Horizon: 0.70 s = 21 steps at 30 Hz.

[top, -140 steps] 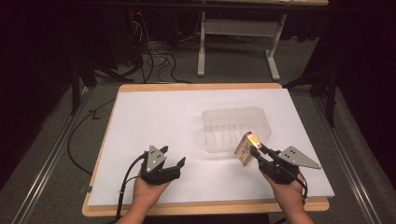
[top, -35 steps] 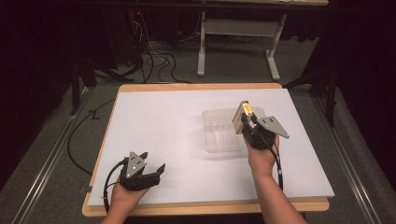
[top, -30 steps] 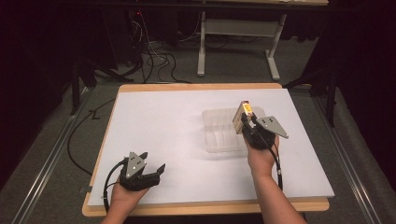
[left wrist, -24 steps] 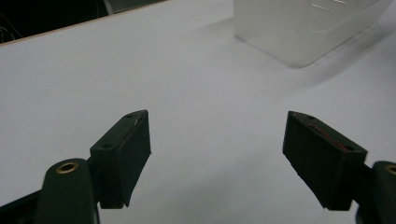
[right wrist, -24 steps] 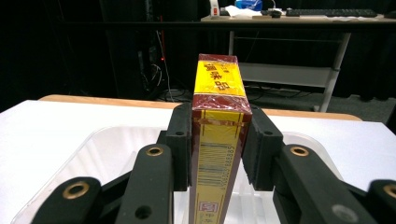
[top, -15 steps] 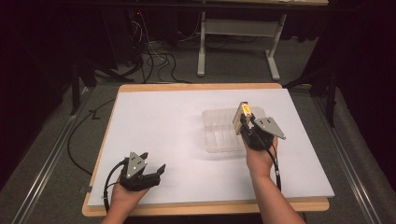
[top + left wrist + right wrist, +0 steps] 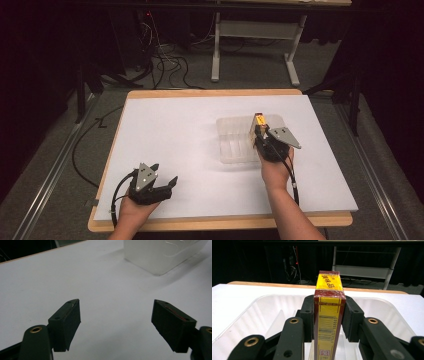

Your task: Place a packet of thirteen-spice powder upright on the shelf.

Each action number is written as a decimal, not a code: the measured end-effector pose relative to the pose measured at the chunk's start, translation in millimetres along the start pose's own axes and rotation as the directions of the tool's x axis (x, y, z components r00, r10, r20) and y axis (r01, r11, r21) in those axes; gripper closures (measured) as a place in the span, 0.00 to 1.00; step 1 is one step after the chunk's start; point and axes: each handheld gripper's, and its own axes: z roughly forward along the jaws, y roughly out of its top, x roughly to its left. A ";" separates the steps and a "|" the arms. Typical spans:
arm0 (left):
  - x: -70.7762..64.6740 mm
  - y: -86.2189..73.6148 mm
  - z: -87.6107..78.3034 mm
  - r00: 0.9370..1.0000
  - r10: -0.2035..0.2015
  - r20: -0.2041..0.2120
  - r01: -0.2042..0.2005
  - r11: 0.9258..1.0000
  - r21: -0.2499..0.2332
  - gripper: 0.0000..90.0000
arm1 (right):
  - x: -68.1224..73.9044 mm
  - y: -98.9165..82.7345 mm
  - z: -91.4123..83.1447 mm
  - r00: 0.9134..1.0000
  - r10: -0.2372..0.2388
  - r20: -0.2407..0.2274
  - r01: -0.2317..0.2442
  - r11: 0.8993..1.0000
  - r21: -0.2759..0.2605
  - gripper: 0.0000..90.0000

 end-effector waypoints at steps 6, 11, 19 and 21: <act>0.3 -0.4 0.0 1.000 -0.001 0.006 0.001 1.000 0.002 0.26 | -0.7 -2.9 4.2 1.000 0.001 -0.007 -0.001 1.000 0.016 0.74; 0.4 -0.4 0.0 1.000 -0.002 0.004 0.002 1.000 0.001 0.26 | -0.8 -7.2 7.4 1.000 0.002 -0.010 -0.002 1.000 0.025 0.74; 0.2 -0.4 0.1 1.000 0.000 0.008 0.000 1.000 0.005 0.26 | -2.8 -15.4 11.0 1.000 0.006 -0.024 -0.005 0.999 0.055 0.73; 0.2 -0.4 0.2 1.000 -0.001 0.011 0.001 1.000 0.008 0.26 | -3.4 -17.0 10.9 1.000 0.007 -0.030 -0.005 0.999 0.053 0.72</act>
